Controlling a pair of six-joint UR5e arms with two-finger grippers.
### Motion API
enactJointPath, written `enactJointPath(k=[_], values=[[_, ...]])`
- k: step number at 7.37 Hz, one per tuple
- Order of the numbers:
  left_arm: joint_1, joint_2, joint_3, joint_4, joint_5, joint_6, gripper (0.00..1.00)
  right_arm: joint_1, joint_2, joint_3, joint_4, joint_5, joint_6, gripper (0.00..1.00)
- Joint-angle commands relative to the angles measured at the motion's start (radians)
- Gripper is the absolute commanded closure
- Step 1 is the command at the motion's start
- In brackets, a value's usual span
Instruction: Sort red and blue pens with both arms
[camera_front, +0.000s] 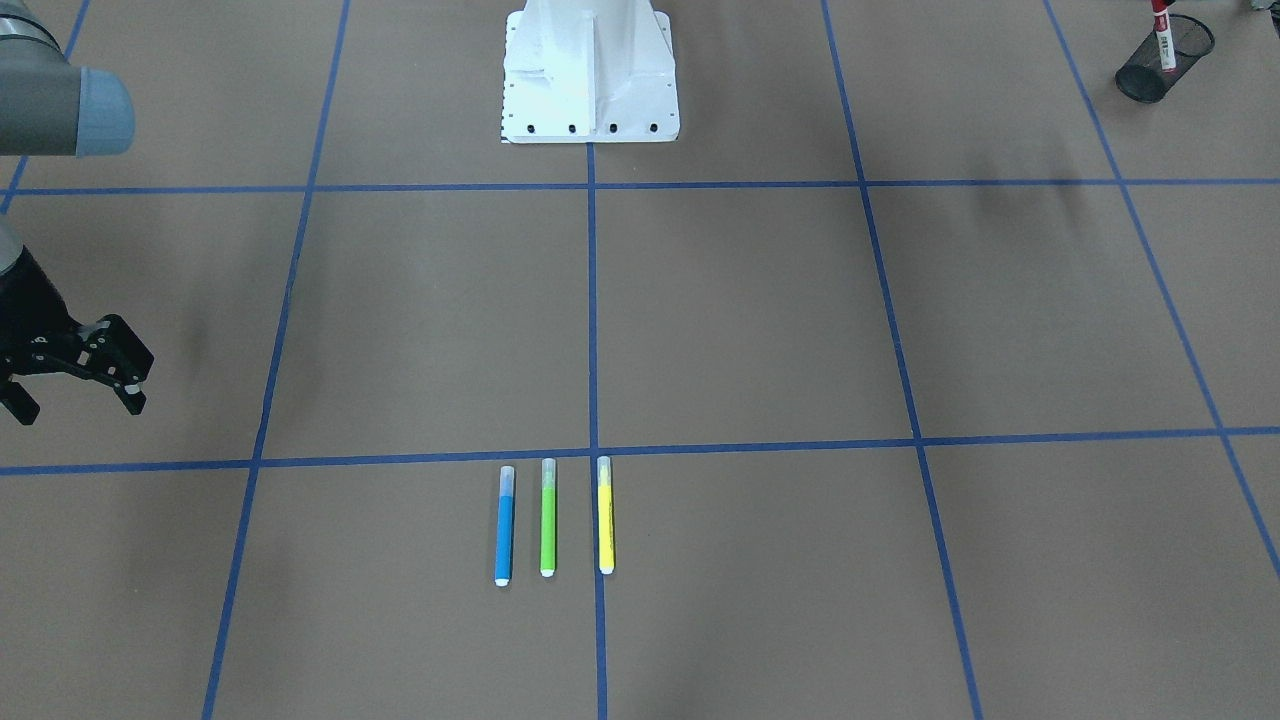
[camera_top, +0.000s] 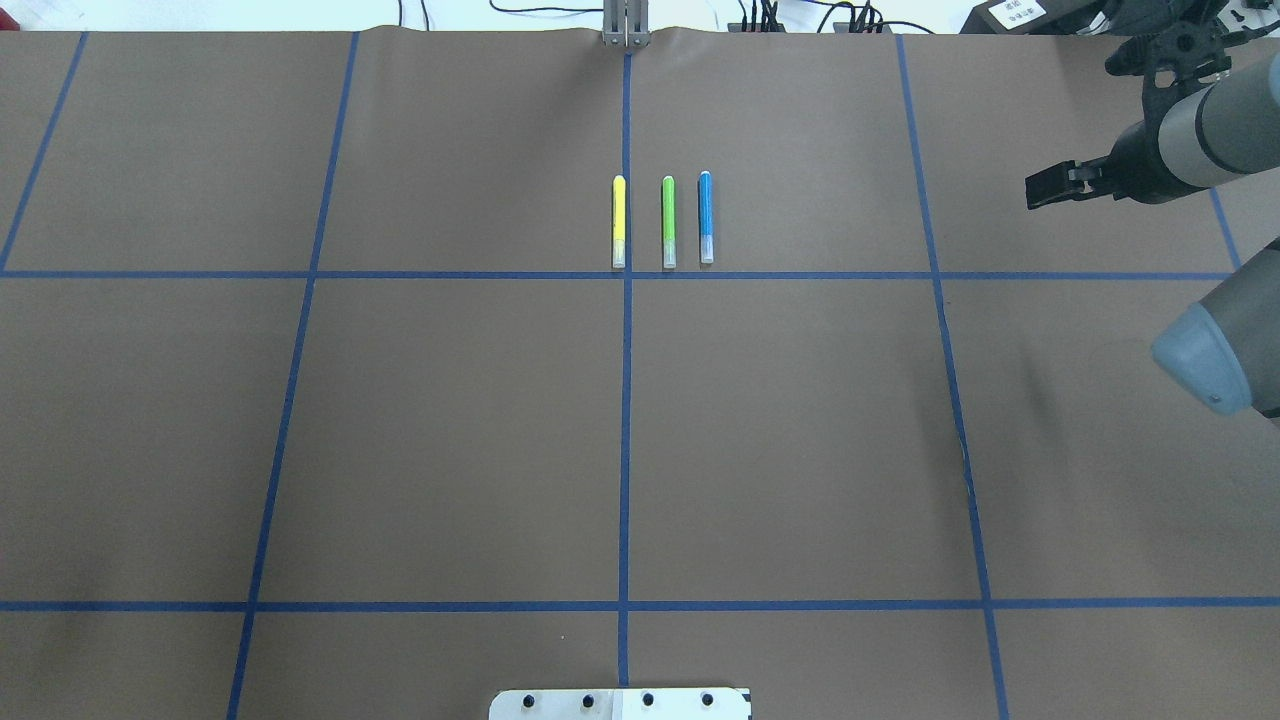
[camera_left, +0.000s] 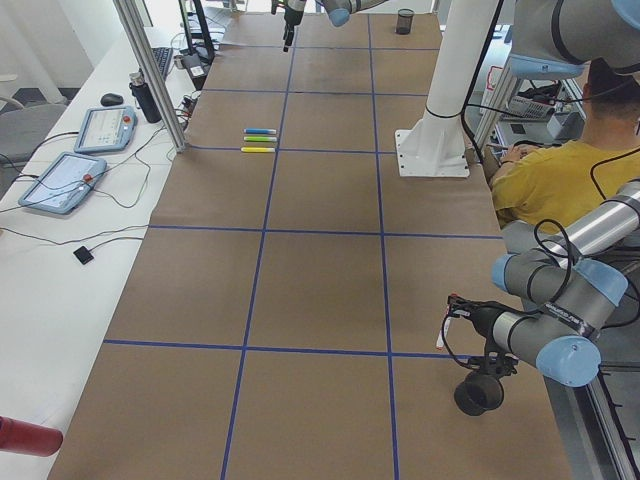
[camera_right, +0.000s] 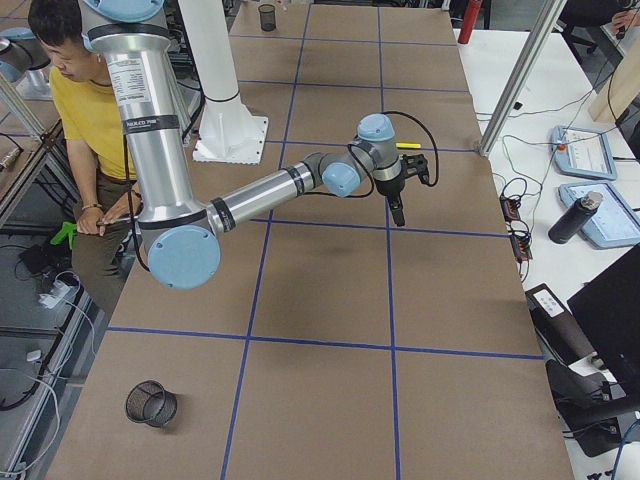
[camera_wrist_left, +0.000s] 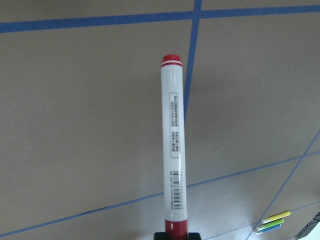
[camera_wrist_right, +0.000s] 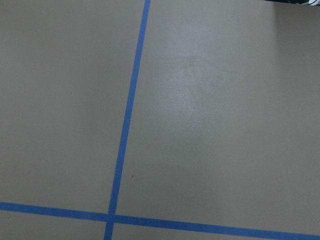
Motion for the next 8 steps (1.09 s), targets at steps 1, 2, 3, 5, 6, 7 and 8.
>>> enactJointPath(k=[1,2,3,5,6,7,8], values=[[-0.027,0.013,0.034,0.003,0.090,0.003,1.00,-0.006,-0.009,-0.003,0.027,-0.008,-0.001,0.00],[-0.056,0.023,0.036,0.007,0.094,0.008,1.00,-0.014,-0.009,-0.003,0.027,-0.014,0.001,0.00],[-0.065,0.028,0.038,0.010,0.094,0.008,1.00,-0.020,-0.009,-0.003,0.034,-0.019,0.001,0.00],[-0.155,0.024,0.025,0.017,0.136,0.008,1.00,-0.029,-0.017,-0.009,0.070,-0.019,0.001,0.00],[-0.250,-0.014,0.018,0.016,0.210,0.008,1.00,-0.032,-0.017,-0.009,0.073,-0.019,0.001,0.00],[-0.293,-0.051,0.016,0.018,0.254,0.008,1.00,-0.034,-0.021,-0.009,0.074,-0.019,0.001,0.00],[-0.316,-0.105,0.007,0.024,0.268,-0.003,1.00,-0.034,-0.021,-0.009,0.076,-0.019,0.001,0.00]])
